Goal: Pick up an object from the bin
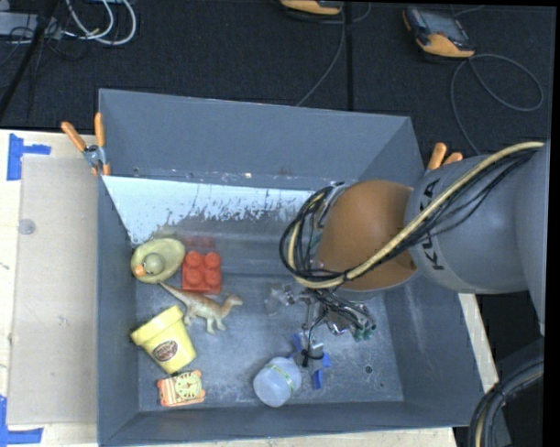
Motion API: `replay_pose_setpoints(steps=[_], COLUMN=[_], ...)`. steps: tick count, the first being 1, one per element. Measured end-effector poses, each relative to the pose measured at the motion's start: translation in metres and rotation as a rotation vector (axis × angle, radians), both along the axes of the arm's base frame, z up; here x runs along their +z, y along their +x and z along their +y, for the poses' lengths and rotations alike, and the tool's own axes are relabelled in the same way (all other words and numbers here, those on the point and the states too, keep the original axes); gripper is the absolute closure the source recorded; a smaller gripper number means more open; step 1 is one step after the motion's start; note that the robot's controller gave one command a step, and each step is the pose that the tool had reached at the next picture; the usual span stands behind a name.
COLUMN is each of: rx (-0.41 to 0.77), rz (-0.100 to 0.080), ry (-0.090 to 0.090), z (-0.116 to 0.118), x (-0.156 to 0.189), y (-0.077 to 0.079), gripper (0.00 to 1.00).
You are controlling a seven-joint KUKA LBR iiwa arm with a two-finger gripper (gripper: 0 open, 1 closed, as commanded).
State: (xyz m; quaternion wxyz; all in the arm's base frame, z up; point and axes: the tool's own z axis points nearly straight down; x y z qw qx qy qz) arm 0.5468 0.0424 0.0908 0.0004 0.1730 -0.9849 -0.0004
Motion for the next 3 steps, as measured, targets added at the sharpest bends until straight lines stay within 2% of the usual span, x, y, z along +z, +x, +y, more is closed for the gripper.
replay_pose_setpoints(steps=[1,2,3], rx=[-0.210,0.260,0.259], rz=[0.001,-0.003,-0.002], ry=[-0.001,0.001,0.001], z=[0.000,-0.018,-0.018], x=[-0.008,-0.019,-0.019], y=[-0.016,-0.074,-0.074], gripper=[0.00,1.00,1.00])
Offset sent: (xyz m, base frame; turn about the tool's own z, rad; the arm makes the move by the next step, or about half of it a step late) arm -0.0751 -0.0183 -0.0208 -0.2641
